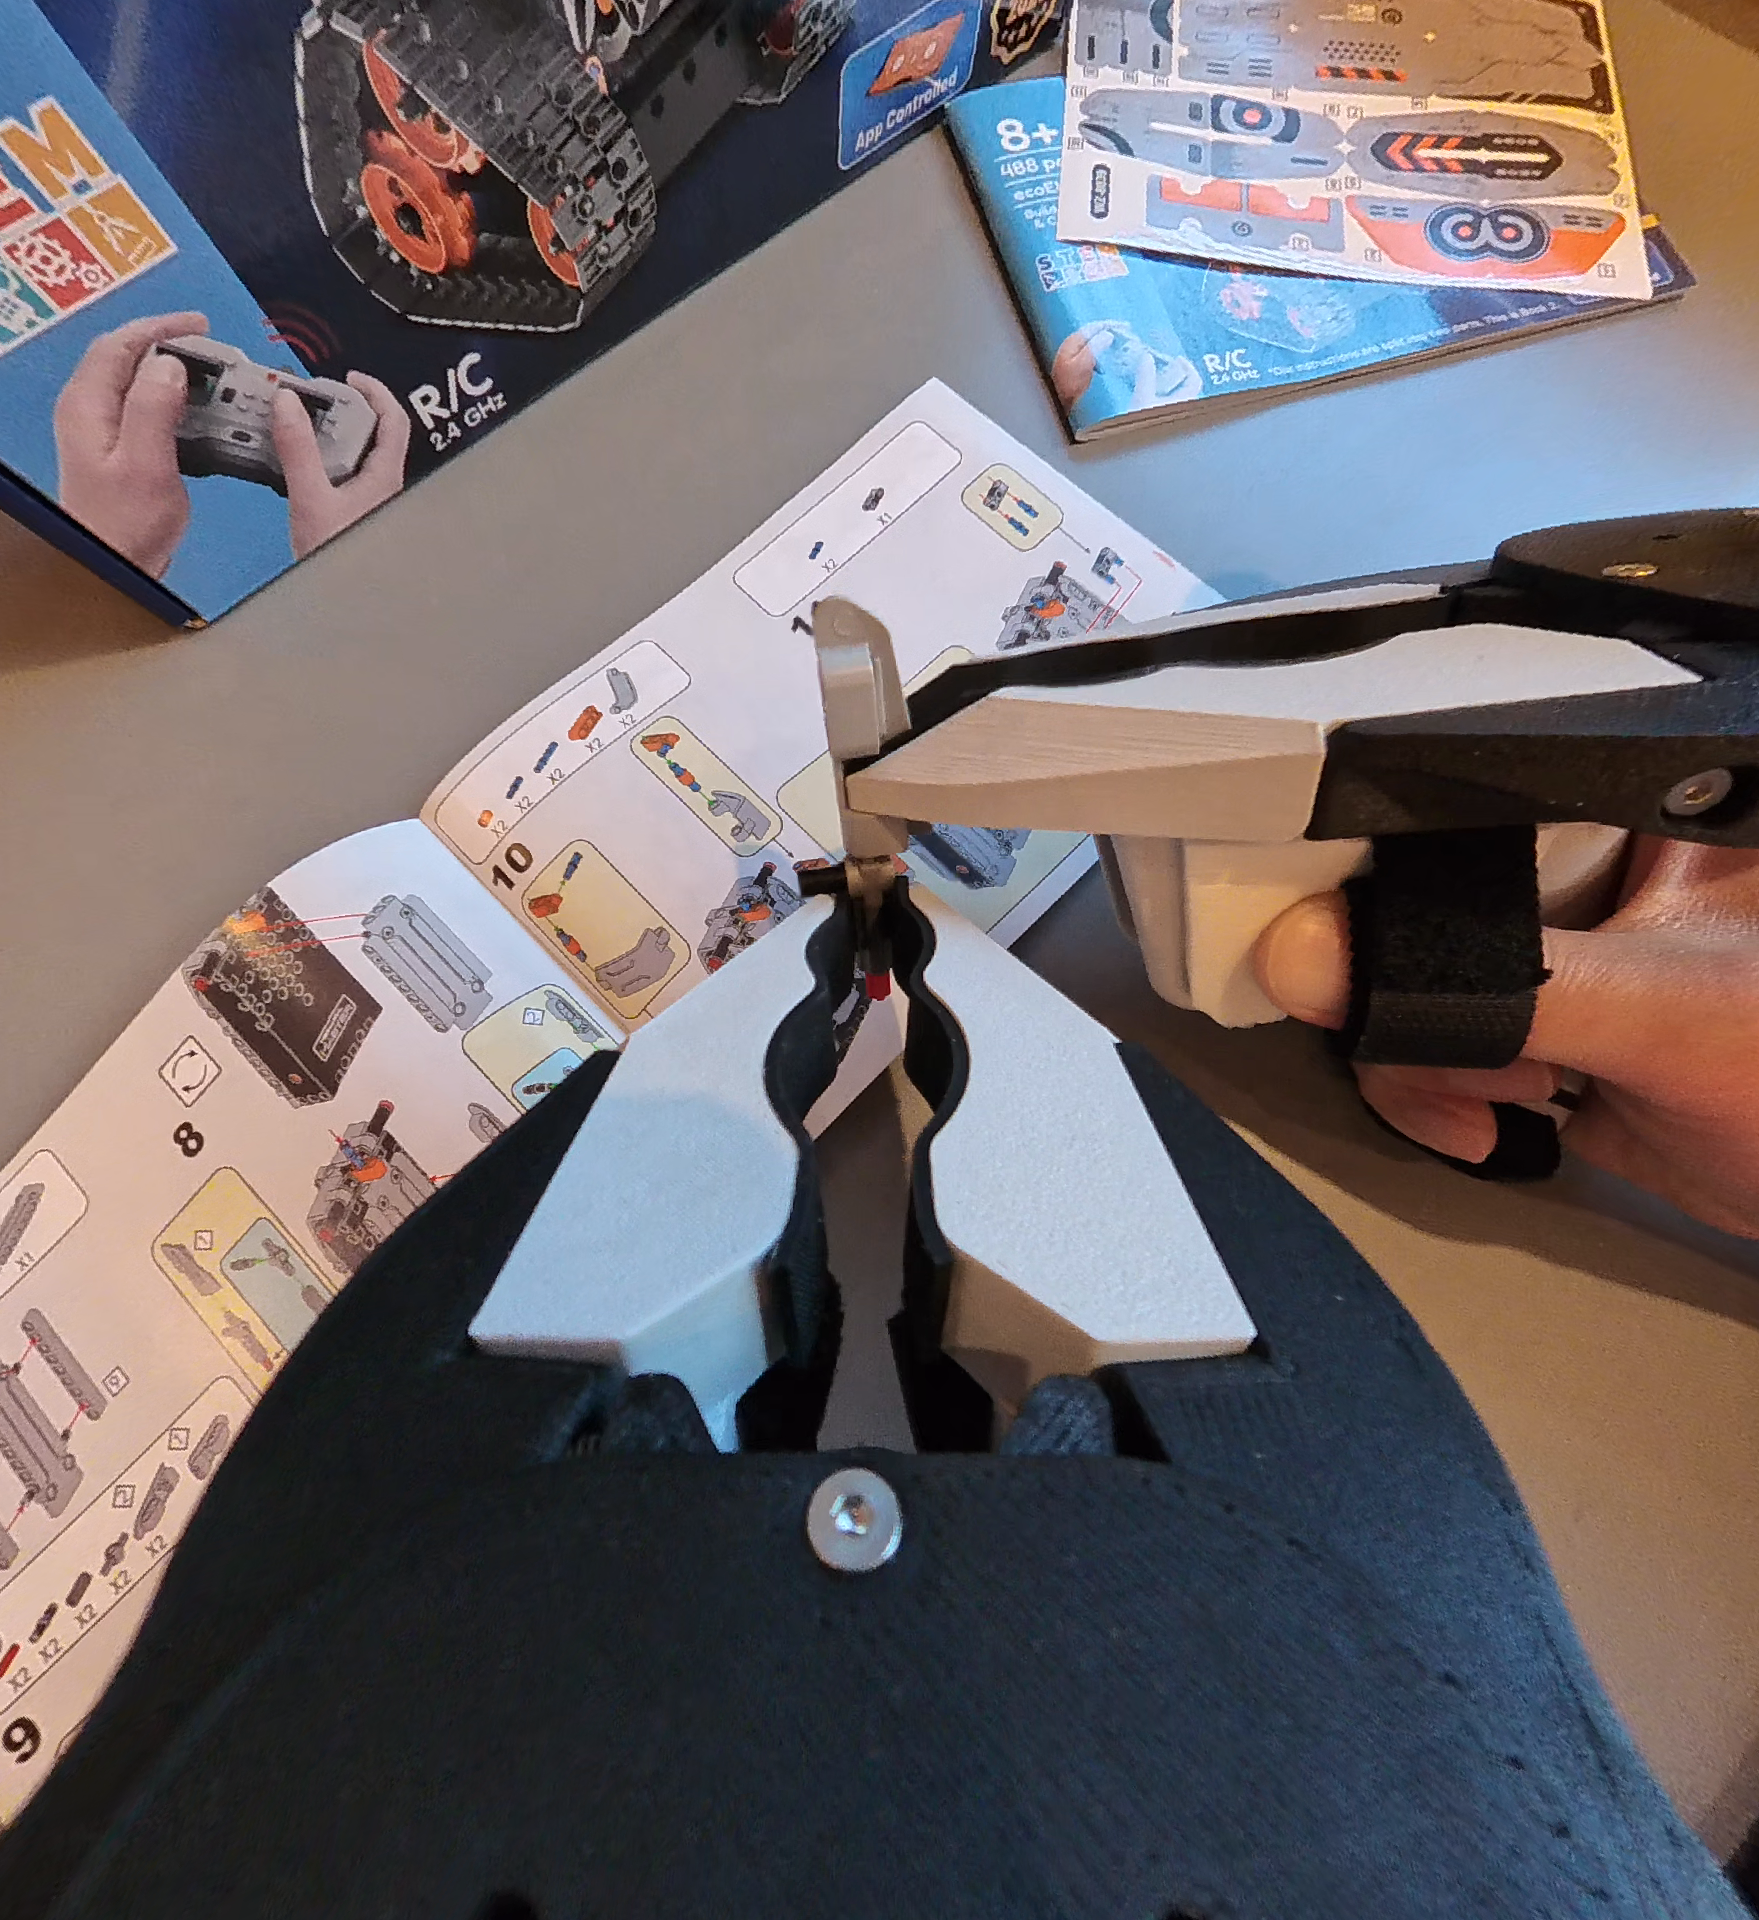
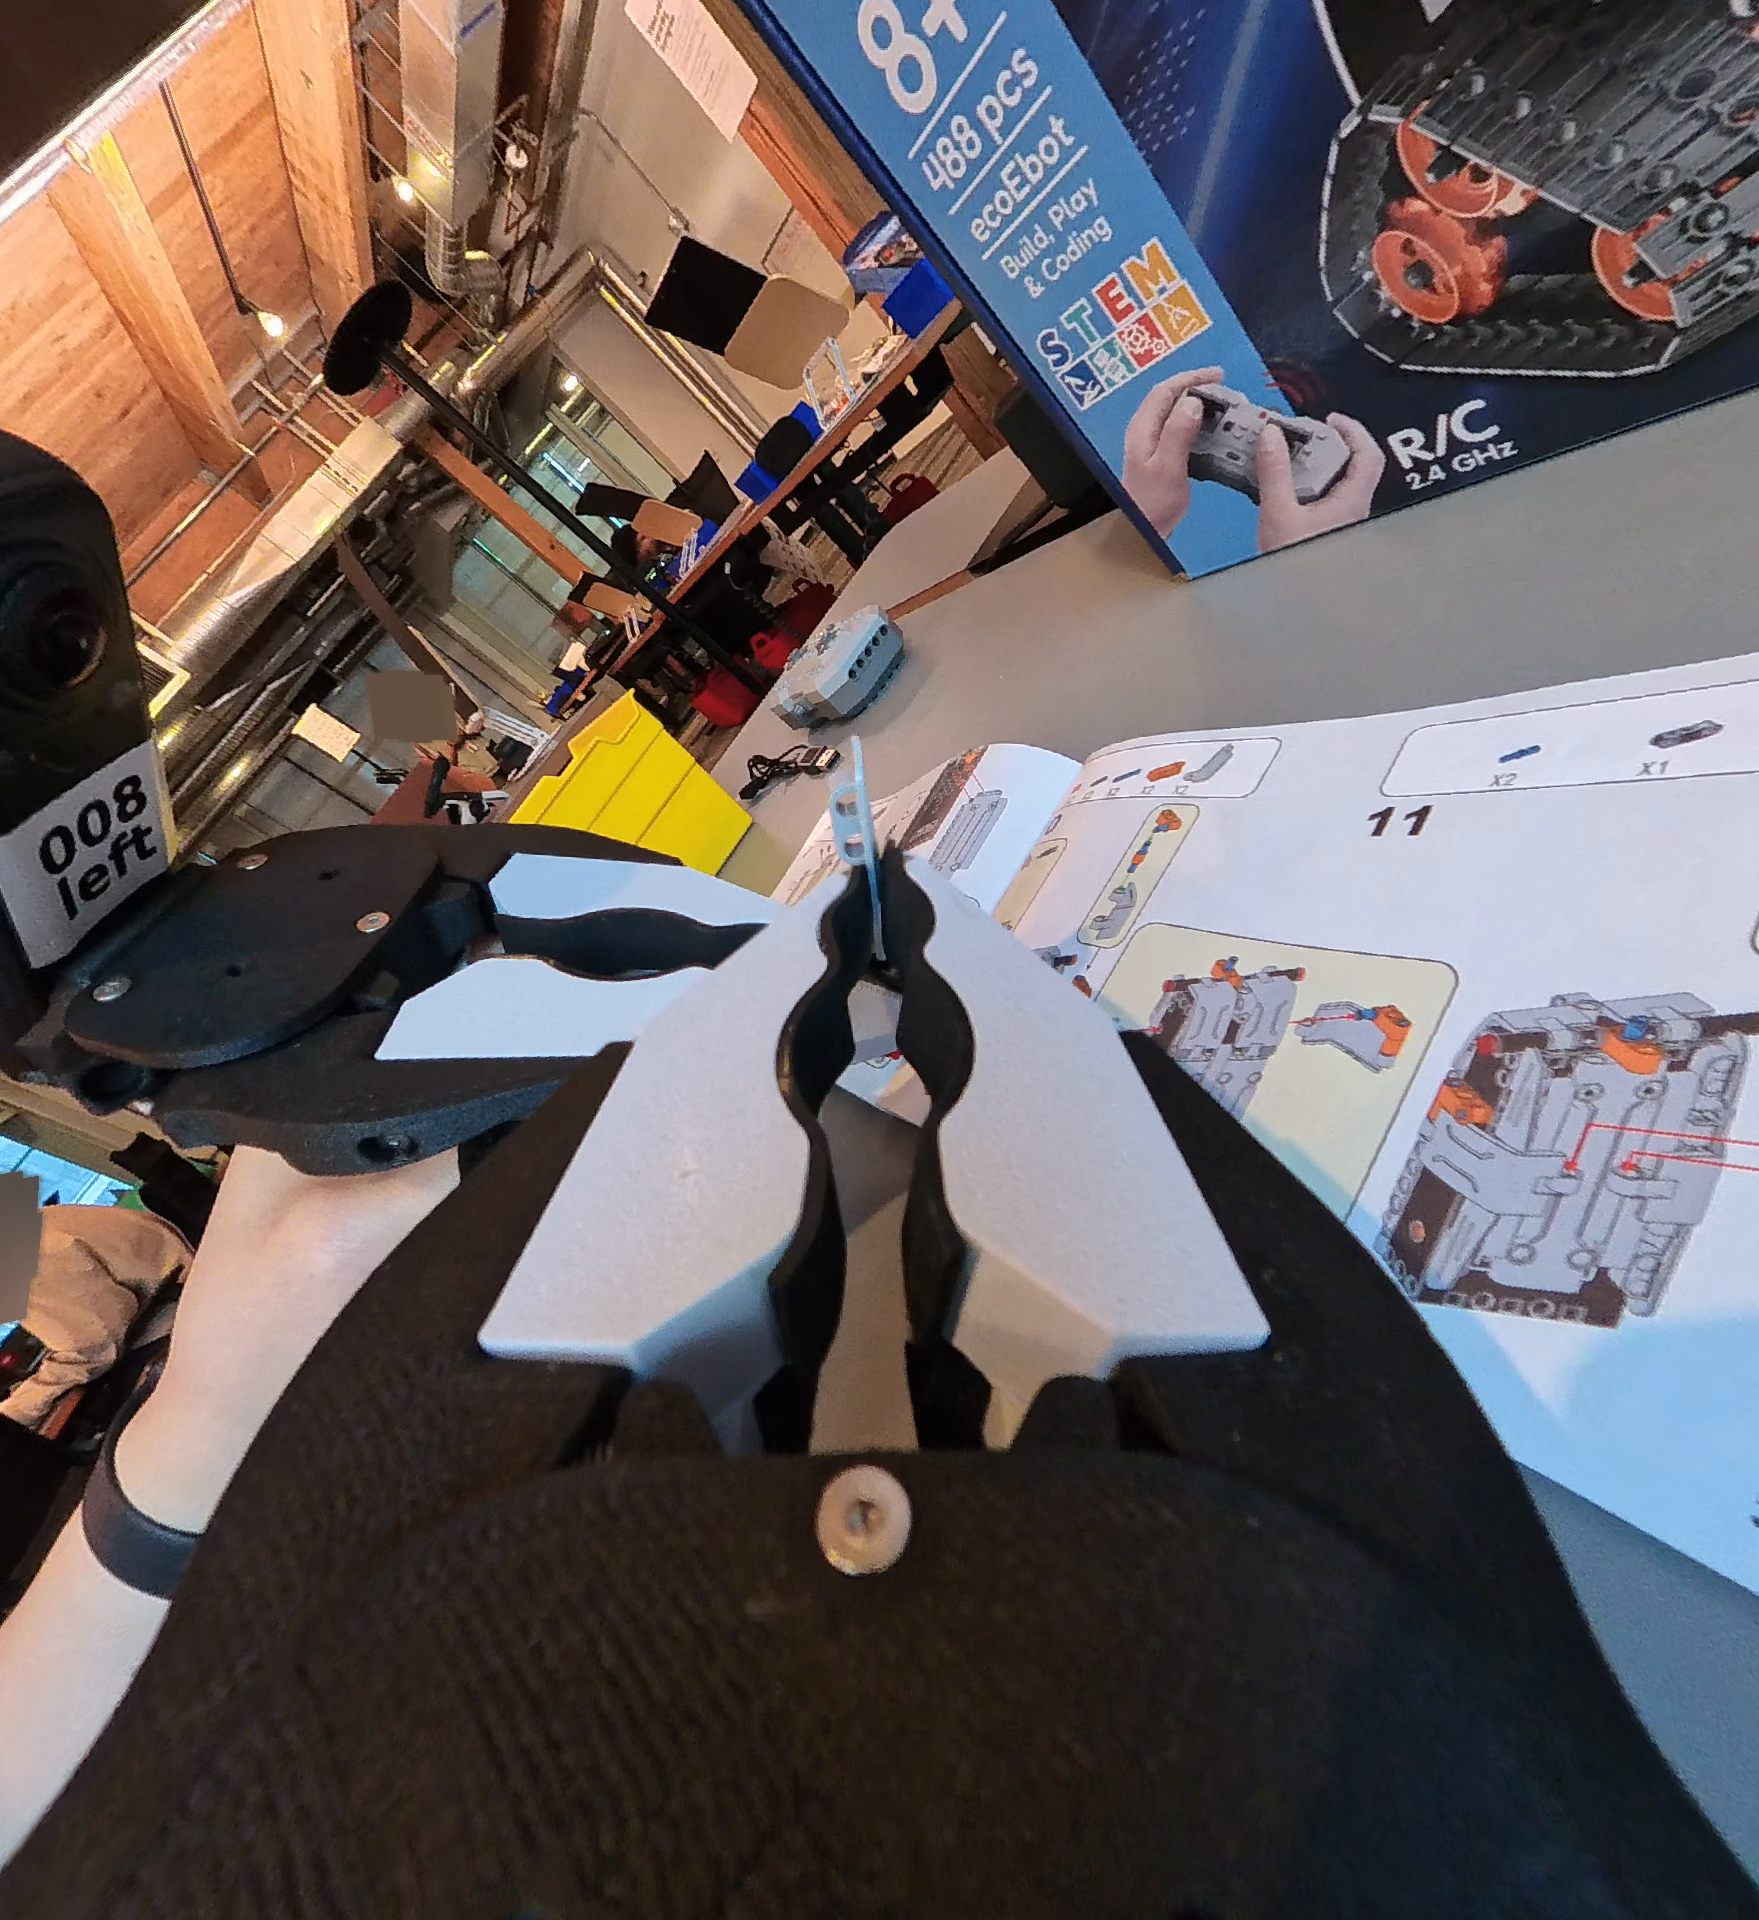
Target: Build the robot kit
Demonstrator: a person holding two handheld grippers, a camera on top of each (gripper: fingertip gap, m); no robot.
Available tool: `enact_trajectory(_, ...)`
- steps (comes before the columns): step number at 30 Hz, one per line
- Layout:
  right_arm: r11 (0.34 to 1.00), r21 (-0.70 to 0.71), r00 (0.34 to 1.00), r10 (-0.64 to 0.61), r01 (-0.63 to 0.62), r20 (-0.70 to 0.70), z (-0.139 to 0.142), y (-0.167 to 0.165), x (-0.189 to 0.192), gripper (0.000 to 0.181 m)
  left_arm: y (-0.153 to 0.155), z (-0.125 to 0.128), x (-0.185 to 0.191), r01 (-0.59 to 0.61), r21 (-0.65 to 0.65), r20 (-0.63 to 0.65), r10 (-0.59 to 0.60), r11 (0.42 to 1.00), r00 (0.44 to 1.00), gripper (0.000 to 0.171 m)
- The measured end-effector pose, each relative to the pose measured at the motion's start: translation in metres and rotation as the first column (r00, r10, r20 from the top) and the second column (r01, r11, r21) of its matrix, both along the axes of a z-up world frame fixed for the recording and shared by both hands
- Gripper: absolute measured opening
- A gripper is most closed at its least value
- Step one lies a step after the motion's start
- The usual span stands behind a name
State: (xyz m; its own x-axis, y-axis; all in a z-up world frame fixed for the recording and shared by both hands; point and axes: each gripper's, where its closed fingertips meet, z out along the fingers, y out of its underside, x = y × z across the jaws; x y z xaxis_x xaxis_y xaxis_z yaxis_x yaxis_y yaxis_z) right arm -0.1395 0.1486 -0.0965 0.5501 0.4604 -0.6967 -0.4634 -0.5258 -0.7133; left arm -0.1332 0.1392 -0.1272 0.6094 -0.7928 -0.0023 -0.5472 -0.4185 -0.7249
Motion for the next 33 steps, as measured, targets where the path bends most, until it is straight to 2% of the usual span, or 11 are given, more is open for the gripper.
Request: enact_trajectory(33,0.999,-0.036,0.998,0.000,0.003,0.069,-0.011,0.002,-0.004,0.004,0.001,-0.007,-0.003,-0.004,-0.045,0.001,0.004,0.999,1.000,0.004)
